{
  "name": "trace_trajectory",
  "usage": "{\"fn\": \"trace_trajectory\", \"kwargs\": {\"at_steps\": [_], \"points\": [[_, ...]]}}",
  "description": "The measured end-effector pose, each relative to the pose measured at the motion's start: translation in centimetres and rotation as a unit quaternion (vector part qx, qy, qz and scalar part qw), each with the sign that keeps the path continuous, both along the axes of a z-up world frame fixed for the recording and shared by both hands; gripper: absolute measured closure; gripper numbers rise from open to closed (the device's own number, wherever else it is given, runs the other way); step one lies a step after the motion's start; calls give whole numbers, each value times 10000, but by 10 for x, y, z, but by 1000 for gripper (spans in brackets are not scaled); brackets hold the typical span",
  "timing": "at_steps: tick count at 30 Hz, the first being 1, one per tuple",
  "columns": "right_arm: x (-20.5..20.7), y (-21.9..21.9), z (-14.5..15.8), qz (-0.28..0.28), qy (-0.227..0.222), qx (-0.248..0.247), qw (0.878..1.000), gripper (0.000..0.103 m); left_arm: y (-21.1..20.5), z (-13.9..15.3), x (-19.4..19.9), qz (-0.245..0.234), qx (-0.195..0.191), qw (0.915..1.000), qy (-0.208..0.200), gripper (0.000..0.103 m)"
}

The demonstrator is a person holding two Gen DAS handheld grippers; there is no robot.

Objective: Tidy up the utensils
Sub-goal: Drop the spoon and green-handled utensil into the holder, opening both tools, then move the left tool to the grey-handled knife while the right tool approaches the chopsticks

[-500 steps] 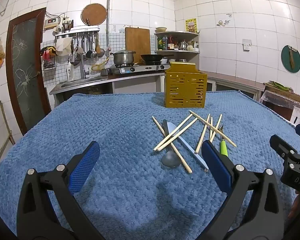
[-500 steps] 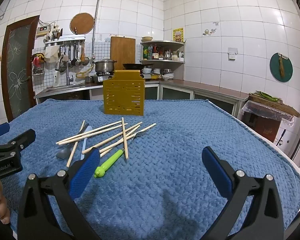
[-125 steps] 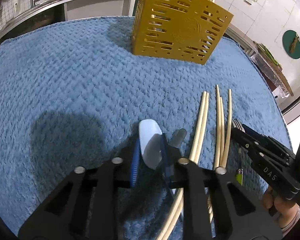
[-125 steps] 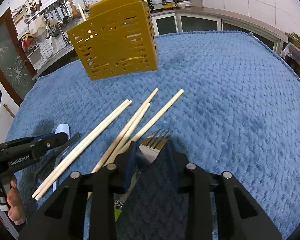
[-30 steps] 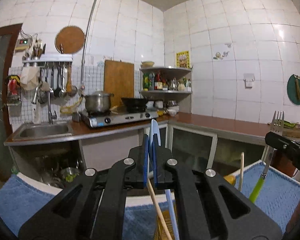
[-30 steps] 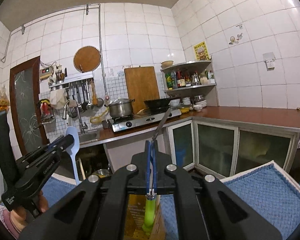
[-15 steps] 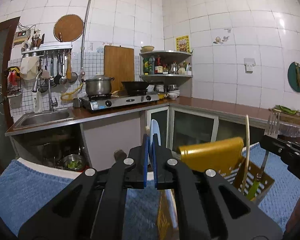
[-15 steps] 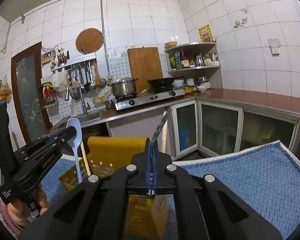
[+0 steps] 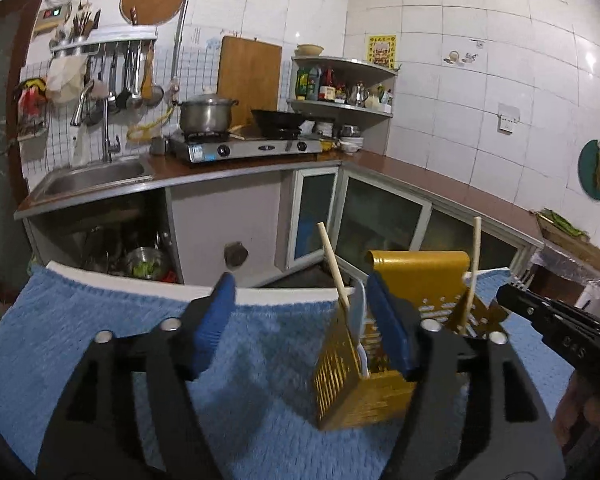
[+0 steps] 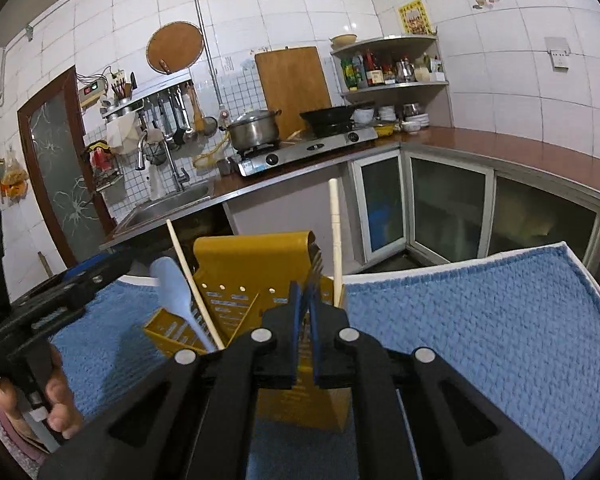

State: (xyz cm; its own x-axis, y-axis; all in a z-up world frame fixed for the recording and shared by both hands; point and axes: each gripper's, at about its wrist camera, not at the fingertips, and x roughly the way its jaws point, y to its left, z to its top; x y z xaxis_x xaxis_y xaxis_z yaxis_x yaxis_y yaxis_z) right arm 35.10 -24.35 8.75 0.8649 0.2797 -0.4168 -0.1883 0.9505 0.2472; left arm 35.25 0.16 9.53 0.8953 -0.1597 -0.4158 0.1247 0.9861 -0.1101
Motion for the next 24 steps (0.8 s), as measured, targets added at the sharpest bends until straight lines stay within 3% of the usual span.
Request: {"fn": "trace_trajectory", "kwargs": {"at_steps": [1,2,3,4,6,11,24], "points": [[-3,0,3,-17,0,-14,10000,93,4,4,-5,33,-23,10000,17,23],[-11,-1,7,-2,-61,15,10000,78,7,6,-11,65,-18,10000,26,18],[-16,-2,10,-34,-125,12,9999,55,10,11,-19,74,3,10000,19,16],[-21,-3,14,-63,-188,-2,9998,50,12,13,-24,102,41,9999,15,11],[-35,-2,20,-99,-284,-152,9994,50,15,16,-36,121,116,9999,13,6],[-57,-8,18,-418,-120,-323,9985,49,21,8,-63,84,137,9995,255,5],[-95,-16,-61,-997,789,-518,9905,47,20,-58,-94,37,276,9941,1051,5]]}}
